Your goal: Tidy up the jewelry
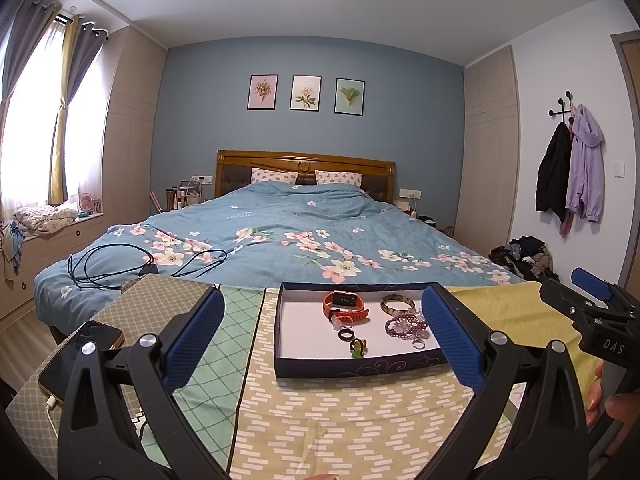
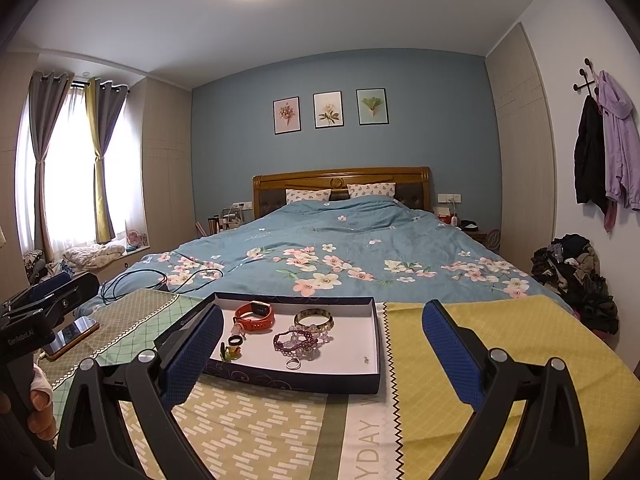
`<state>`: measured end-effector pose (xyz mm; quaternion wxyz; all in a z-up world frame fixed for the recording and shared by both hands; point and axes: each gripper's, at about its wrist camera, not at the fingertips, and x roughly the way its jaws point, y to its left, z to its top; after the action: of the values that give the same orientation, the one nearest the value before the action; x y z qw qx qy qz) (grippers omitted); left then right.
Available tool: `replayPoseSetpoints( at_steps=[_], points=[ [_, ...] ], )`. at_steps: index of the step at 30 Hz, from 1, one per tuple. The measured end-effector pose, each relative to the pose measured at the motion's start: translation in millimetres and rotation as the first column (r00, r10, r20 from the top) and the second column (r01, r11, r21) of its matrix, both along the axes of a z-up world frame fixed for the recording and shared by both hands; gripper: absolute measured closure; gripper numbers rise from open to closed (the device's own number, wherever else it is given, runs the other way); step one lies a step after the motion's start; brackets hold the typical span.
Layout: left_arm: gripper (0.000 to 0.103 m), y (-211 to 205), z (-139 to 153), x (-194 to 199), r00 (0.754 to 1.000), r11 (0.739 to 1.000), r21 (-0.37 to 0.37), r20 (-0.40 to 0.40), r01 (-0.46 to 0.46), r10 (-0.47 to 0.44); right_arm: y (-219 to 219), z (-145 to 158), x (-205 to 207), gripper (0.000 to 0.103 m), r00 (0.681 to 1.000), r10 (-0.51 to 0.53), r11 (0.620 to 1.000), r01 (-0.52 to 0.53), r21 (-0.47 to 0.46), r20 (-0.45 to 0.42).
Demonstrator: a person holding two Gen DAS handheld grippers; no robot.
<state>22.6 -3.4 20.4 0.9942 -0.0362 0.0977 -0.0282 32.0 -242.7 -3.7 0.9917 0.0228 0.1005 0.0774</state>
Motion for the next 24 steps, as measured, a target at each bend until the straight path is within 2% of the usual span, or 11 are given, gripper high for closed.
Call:
replayPoseSetpoints(
  at_steps=[24],
  points=[
    [0.006, 0.1, -6.0, 3.4, 1.000, 1.000, 0.008, -0.007, 0.004, -0.004, -0.4, -1.4, 0.9, 0.007, 1.000, -0.003, 1.000, 0.003, 0.003, -0.002]
  ],
)
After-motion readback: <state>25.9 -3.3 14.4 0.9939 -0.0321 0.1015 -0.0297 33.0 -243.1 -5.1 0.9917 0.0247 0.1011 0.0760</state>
